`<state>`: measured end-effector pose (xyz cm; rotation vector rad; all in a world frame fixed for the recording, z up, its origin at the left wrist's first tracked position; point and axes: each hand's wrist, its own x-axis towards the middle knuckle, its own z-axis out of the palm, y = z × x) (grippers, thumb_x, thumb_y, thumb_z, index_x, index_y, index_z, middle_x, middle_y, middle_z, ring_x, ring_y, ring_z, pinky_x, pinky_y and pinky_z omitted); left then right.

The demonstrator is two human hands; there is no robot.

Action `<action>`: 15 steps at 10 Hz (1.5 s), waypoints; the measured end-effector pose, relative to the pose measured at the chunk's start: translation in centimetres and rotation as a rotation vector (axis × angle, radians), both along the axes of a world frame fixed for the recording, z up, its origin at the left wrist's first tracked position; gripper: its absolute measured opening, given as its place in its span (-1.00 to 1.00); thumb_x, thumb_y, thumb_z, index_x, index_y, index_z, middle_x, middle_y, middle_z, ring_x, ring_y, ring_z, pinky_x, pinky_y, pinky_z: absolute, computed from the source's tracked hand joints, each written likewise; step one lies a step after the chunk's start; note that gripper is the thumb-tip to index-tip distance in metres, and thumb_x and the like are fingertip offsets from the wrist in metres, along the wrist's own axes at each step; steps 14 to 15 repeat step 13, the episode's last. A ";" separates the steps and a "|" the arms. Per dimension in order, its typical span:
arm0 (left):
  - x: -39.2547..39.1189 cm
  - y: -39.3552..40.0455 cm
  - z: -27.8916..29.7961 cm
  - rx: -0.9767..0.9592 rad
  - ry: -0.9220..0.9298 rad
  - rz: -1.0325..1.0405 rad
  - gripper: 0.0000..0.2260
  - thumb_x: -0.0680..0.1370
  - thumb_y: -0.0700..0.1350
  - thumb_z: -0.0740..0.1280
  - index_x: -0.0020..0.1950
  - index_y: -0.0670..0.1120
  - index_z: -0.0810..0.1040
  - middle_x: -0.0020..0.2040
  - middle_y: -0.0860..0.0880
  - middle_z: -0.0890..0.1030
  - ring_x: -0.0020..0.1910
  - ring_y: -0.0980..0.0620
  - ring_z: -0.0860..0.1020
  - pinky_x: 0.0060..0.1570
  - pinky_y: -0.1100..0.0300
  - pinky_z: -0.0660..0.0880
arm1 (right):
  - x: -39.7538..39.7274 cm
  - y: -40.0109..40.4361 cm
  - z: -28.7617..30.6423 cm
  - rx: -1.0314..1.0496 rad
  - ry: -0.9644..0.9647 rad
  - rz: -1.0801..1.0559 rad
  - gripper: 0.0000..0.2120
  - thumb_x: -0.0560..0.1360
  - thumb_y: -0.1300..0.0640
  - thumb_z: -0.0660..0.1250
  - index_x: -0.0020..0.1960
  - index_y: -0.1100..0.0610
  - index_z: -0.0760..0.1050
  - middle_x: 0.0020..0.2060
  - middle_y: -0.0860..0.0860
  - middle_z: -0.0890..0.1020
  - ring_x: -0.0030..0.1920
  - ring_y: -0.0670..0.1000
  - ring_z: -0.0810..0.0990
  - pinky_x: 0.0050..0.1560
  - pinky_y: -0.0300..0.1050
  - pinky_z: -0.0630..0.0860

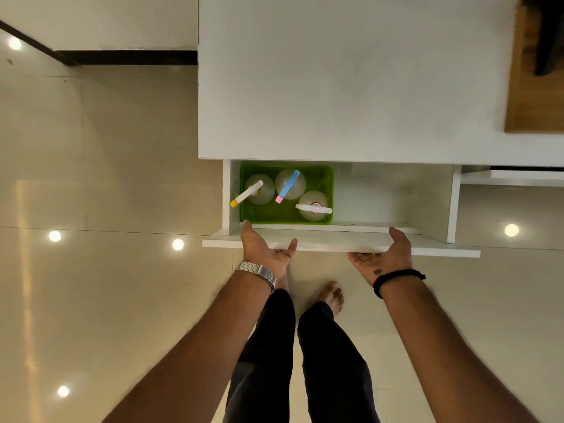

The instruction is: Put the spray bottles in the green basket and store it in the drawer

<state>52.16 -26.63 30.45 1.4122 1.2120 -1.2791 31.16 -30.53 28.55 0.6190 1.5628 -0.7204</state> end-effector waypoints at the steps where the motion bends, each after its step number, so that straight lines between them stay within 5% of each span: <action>1: 0.4 -1.1 0.1 -0.031 -0.001 0.001 -0.31 0.54 0.31 0.24 0.57 -0.02 0.23 0.54 -0.27 0.22 0.42 -0.29 0.36 0.16 -0.15 0.56 | 0.3 -1.3 0.2 -0.007 -0.005 0.009 -0.41 0.51 -0.08 0.38 0.40 0.20 0.32 0.31 0.24 0.49 0.25 0.25 0.55 0.32 0.22 0.47; 3: 1.6 -3.8 0.2 -0.073 0.039 -0.082 -0.18 0.51 0.38 0.20 0.62 -0.05 0.11 0.57 -0.33 0.18 0.43 -0.33 0.36 0.17 -0.12 0.54 | 1.1 -4.6 0.3 -0.020 -0.005 0.018 -0.30 0.52 -0.07 0.38 0.52 0.18 0.19 0.38 0.28 0.38 0.32 0.28 0.48 0.33 0.22 0.46; 7: 4.5 -9.8 0.9 -0.238 0.011 -0.144 -0.12 0.53 0.41 0.08 0.65 -0.16 0.04 0.57 -0.38 0.19 0.44 -0.35 0.36 0.37 -0.15 0.45 | 3.1 -11.0 0.6 -0.181 -0.003 0.055 -0.40 0.56 -0.05 0.34 0.48 0.19 0.25 0.30 0.29 0.43 0.24 0.30 0.52 0.33 0.26 0.46; 10: 6.1 -11.1 1.3 -0.405 -0.063 -0.225 -0.17 0.55 0.40 0.04 0.43 -0.30 0.39 0.37 -0.28 0.53 0.35 -0.21 0.53 0.39 -0.06 0.46 | 4.1 -13.5 1.4 -0.271 0.038 0.172 -0.52 0.58 0.01 0.24 0.36 0.30 0.35 0.23 0.26 0.54 0.20 0.25 0.57 0.32 0.17 0.47; 11: 6.2 -10.6 1.2 -0.430 -0.093 -0.318 -0.22 0.57 0.38 0.06 0.45 -0.27 0.39 0.39 -0.25 0.53 0.39 -0.20 0.51 0.39 -0.04 0.45 | 4.0 -13.3 1.2 -0.294 0.060 0.252 -0.55 0.58 0.01 0.24 0.35 0.26 0.36 0.20 0.22 0.57 0.17 0.21 0.60 0.31 0.14 0.47; 12: 5.5 -9.4 1.6 -0.408 -0.174 -0.597 -0.33 0.64 0.28 0.09 0.56 -0.20 0.30 0.49 -0.18 0.46 0.49 -0.12 0.43 0.39 -0.02 0.42 | 5.1 -11.1 2.0 -0.319 0.207 0.658 -0.58 0.60 0.00 0.21 0.35 0.23 0.40 0.07 0.08 0.57 0.14 0.11 0.56 0.18 0.02 0.45; 13: 4.1 -7.9 3.1 -0.390 -0.269 -0.893 -0.45 0.67 0.21 0.12 0.52 -0.12 0.37 0.47 -0.14 0.48 0.40 -0.04 0.46 0.36 -0.01 0.38 | 5.7 -8.4 3.2 -0.393 0.389 1.021 -0.48 0.60 -0.03 0.20 0.48 0.17 0.33 0.22 0.03 0.53 0.25 0.08 0.48 0.22 -0.04 0.38; 15: 4.1 -7.9 3.1 -0.390 -0.269 -0.893 -0.45 0.67 0.21 0.12 0.52 -0.12 0.37 0.47 -0.14 0.48 0.40 -0.04 0.46 0.36 -0.01 0.38 | 5.7 -8.4 3.2 -0.393 0.389 1.021 -0.48 0.60 -0.03 0.20 0.48 0.17 0.33 0.22 0.03 0.53 0.25 0.08 0.48 0.22 -0.04 0.38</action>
